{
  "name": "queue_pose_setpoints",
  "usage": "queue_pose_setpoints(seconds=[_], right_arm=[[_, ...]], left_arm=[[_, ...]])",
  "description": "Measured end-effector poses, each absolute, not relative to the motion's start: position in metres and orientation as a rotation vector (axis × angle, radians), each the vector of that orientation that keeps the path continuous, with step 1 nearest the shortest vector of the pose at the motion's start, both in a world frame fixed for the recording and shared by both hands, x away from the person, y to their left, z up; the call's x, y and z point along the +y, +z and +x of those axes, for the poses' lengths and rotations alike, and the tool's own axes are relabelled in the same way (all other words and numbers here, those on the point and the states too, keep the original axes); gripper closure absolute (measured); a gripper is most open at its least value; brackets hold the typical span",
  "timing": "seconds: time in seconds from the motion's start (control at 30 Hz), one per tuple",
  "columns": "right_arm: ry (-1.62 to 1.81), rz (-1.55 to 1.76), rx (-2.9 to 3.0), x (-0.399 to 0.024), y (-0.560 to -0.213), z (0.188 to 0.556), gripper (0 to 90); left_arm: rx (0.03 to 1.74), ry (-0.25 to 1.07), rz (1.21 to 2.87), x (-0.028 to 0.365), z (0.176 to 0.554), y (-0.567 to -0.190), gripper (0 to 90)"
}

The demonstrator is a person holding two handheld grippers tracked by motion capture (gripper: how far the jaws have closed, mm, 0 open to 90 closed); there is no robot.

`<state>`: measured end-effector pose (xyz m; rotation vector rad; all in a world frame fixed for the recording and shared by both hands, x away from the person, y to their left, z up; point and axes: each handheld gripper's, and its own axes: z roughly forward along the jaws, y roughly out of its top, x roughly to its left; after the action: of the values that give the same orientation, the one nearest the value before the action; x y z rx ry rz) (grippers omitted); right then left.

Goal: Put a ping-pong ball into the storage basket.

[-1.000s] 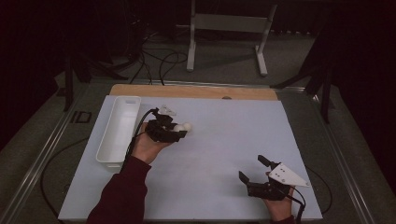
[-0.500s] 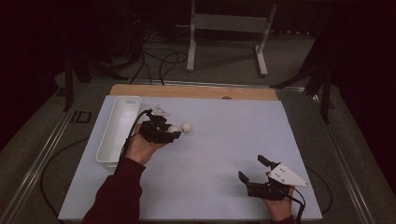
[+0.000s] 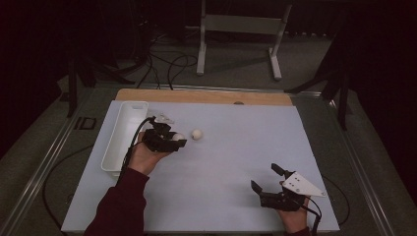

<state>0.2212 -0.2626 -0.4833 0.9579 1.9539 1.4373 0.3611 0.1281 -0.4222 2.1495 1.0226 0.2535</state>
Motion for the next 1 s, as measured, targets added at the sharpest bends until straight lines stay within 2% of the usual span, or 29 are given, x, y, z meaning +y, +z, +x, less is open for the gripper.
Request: queue_pose_setpoints(seconds=[1.0], right_arm=[[1.437, 0.96, 1.951, -0.262, -0.484, 0.221, 8.1]], left_arm=[[1.07, 0.269, 2.114, 0.152, 0.358, -0.421, 51.2]])
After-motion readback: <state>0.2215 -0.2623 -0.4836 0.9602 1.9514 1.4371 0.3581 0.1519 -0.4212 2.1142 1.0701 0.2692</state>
